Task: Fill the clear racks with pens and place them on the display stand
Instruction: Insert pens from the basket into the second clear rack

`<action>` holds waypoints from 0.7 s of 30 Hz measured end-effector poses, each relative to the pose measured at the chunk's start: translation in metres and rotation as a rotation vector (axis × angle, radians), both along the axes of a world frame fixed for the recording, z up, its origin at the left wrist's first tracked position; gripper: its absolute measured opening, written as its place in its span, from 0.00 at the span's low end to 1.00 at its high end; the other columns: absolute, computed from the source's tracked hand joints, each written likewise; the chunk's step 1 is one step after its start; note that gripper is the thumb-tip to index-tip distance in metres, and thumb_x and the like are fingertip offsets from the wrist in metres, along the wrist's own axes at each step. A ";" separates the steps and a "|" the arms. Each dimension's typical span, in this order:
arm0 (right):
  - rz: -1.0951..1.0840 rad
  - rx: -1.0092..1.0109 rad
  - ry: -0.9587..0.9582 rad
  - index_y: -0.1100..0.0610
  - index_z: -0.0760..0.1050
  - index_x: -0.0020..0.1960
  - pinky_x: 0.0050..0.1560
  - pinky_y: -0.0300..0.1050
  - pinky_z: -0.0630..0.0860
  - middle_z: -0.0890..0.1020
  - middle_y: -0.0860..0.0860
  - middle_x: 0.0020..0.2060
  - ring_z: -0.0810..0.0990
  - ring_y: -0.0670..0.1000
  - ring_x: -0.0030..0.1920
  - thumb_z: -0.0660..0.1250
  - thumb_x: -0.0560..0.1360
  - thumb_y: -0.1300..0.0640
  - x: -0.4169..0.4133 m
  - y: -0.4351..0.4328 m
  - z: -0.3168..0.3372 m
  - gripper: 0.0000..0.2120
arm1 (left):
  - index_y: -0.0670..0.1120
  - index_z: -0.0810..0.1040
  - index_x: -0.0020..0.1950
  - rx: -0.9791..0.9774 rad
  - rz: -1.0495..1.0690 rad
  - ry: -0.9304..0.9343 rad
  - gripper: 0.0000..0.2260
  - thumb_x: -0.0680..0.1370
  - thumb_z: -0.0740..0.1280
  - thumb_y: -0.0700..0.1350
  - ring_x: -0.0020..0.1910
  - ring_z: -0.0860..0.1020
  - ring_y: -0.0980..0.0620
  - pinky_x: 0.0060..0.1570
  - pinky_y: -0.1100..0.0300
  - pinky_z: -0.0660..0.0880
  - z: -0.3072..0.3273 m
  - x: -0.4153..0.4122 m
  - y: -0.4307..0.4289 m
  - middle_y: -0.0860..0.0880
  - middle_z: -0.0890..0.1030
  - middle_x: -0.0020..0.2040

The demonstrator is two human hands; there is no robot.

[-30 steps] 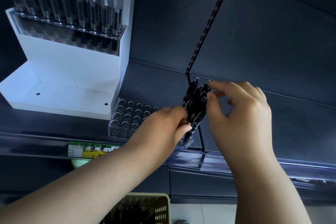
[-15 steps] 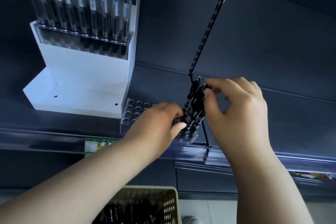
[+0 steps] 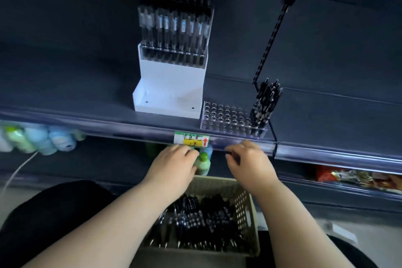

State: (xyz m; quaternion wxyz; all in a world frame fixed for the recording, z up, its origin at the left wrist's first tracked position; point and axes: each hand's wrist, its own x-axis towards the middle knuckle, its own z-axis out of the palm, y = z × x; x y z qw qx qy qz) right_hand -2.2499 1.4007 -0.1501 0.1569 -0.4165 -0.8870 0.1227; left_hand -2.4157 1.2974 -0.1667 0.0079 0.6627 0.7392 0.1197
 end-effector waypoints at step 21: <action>-0.251 -0.755 -0.245 0.56 0.78 0.57 0.52 0.38 0.73 0.81 0.55 0.55 0.78 0.53 0.56 0.63 0.75 0.59 -0.041 -0.090 -0.148 0.13 | 0.42 0.75 0.54 -0.495 0.556 -0.483 0.09 0.80 0.56 0.39 0.53 0.74 0.45 0.54 0.59 0.68 -0.149 0.026 -0.037 0.41 0.76 0.60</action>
